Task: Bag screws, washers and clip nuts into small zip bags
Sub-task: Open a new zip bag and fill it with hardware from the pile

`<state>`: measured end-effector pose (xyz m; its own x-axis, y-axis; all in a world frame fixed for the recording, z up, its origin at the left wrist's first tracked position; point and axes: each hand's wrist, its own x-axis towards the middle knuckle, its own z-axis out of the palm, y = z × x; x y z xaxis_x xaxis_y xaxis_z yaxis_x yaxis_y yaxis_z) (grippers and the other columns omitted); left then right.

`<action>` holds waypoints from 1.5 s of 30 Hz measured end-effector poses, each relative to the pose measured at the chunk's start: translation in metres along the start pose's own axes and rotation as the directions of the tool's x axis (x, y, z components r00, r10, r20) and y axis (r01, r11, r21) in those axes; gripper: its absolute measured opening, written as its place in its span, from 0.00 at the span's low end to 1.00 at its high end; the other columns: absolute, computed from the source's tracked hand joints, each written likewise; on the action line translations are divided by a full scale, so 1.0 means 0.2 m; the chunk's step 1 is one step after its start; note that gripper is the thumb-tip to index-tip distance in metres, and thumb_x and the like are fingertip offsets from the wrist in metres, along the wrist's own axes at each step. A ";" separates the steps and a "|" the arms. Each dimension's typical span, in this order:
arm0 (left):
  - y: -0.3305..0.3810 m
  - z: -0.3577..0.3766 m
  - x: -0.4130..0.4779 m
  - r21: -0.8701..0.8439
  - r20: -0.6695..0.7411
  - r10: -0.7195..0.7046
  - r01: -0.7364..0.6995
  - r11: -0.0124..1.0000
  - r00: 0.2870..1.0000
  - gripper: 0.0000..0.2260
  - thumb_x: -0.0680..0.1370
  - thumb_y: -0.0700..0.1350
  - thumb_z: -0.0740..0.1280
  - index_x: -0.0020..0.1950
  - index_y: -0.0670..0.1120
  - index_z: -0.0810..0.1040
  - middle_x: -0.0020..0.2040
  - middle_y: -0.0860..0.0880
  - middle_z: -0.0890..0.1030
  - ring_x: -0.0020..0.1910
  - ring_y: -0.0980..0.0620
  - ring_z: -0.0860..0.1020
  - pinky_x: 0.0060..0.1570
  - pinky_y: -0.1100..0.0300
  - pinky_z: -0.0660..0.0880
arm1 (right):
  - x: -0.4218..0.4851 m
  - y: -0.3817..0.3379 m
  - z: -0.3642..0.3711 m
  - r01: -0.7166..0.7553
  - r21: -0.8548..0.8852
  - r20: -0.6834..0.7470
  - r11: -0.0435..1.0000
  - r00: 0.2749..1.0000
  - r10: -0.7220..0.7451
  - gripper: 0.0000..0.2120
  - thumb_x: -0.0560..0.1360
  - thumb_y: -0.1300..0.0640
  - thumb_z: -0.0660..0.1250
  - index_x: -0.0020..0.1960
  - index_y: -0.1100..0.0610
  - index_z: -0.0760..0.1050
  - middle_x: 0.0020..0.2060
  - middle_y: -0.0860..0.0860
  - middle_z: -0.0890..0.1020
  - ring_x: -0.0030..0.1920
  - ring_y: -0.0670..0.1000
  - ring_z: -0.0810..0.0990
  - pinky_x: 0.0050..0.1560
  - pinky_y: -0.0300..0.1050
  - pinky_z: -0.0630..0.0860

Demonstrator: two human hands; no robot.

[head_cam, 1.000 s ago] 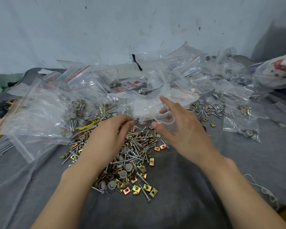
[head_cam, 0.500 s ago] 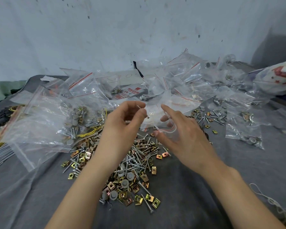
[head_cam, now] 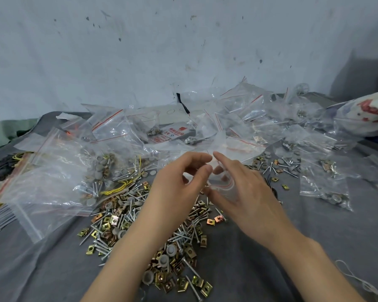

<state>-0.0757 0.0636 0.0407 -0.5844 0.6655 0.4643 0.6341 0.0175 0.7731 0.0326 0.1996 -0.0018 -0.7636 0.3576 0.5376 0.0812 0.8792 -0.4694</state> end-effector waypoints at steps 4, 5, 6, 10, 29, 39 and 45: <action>-0.04 -0.04 0.00 0.026 -0.018 -0.046 0.046 0.999 0.999 0.06 0.80 0.49 0.67 0.55 0.58 0.80 0.45 0.61 0.83 0.45 0.63 0.80 0.43 0.72 0.73 | 0.00 0.01 0.00 -0.014 0.011 0.007 1.000 1.000 0.014 0.32 0.76 0.31 0.57 0.78 0.38 0.55 0.59 0.36 0.74 0.57 0.39 0.67 0.60 0.41 0.64; -0.06 -0.06 -0.01 0.056 -0.008 -0.059 0.059 0.997 0.998 0.06 0.80 0.49 0.67 0.55 0.58 0.80 0.44 0.60 0.83 0.45 0.64 0.80 0.42 0.73 0.72 | 0.00 0.02 0.00 -0.022 0.020 0.008 1.000 1.000 0.022 0.32 0.76 0.31 0.57 0.77 0.37 0.55 0.59 0.35 0.73 0.57 0.39 0.67 0.60 0.41 0.64; -0.08 -0.07 -0.01 0.097 0.013 -0.073 0.071 0.993 0.997 0.07 0.80 0.49 0.66 0.57 0.57 0.80 0.44 0.60 0.83 0.45 0.65 0.79 0.42 0.73 0.72 | 0.00 0.02 0.00 -0.030 0.027 0.006 0.999 1.000 0.030 0.32 0.76 0.30 0.57 0.77 0.36 0.55 0.58 0.33 0.73 0.57 0.39 0.66 0.60 0.41 0.64; -0.15 -0.11 -0.04 0.308 0.143 -0.118 0.069 0.949 0.983 0.09 0.81 0.52 0.64 0.59 0.55 0.79 0.46 0.61 0.81 0.47 0.67 0.77 0.44 0.73 0.72 | 0.01 0.03 0.00 -0.047 0.037 0.002 0.998 0.999 0.047 0.32 0.75 0.29 0.56 0.76 0.36 0.55 0.57 0.32 0.72 0.57 0.37 0.67 0.60 0.40 0.63; -0.17 0.02 -0.15 0.725 0.388 -0.097 -0.239 0.646 0.916 0.16 0.80 0.61 0.58 0.68 0.62 0.67 0.64 0.57 0.67 0.66 0.53 0.64 0.65 0.56 0.64 | 0.01 0.03 -0.02 -0.069 0.059 0.012 0.996 0.998 0.069 0.32 0.75 0.29 0.57 0.76 0.35 0.55 0.58 0.32 0.72 0.58 0.42 0.71 0.62 0.41 0.64; -0.16 0.13 -0.13 0.869 0.354 -0.202 -0.241 0.432 0.913 0.14 0.82 0.52 0.59 0.68 0.51 0.68 0.67 0.49 0.70 0.68 0.44 0.67 0.63 0.49 0.67 | 0.01 0.03 -0.01 -0.065 0.040 0.029 0.997 0.998 0.064 0.34 0.74 0.29 0.57 0.77 0.36 0.56 0.59 0.32 0.73 0.60 0.44 0.72 0.62 0.39 0.63; -0.15 0.13 -0.12 0.870 0.355 -0.223 -0.234 0.433 0.908 0.12 0.82 0.48 0.61 0.65 0.49 0.71 0.65 0.49 0.70 0.67 0.45 0.67 0.63 0.49 0.67 | -0.01 0.03 -0.03 -0.048 0.012 0.010 0.999 0.999 0.047 0.32 0.75 0.30 0.58 0.76 0.35 0.56 0.58 0.32 0.72 0.56 0.35 0.65 0.58 0.28 0.60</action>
<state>-0.0676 0.0678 -0.0050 -0.4920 0.8653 0.0959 0.8523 0.5012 -0.1496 0.0377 0.2065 -0.0019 -0.7654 0.3957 0.5075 0.1100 0.8575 -0.5027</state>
